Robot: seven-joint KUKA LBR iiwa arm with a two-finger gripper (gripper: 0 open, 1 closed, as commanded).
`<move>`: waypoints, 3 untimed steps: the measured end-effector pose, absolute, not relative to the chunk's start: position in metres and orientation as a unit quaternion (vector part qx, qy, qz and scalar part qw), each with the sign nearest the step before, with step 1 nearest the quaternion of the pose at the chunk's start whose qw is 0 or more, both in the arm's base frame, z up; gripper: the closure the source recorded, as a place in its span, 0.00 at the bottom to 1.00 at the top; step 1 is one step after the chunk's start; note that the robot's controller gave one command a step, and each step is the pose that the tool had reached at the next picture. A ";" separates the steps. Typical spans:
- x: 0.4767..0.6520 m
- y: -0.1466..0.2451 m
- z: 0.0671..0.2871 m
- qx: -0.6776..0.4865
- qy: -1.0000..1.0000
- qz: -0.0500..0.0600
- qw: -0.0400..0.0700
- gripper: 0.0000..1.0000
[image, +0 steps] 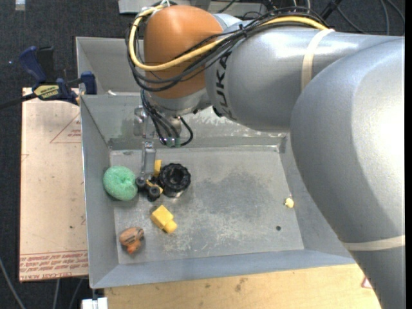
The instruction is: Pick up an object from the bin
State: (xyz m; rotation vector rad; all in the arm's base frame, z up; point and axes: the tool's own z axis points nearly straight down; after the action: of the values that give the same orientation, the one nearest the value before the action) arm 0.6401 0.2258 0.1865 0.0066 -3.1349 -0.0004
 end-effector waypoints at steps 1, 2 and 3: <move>0.642 0.225 0.192 0.000 -1.000 -0.001 -0.001 0.00; 0.627 0.179 0.122 0.058 -0.998 -0.001 -0.002 0.00; 0.625 0.146 0.132 0.115 -0.993 -0.001 -0.001 0.00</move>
Offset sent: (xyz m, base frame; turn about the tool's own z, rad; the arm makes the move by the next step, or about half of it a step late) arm -0.0253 -0.0811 -0.1165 -0.1961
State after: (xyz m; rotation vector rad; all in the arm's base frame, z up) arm 0.6247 0.1462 0.1320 0.3617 -3.1226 -0.0018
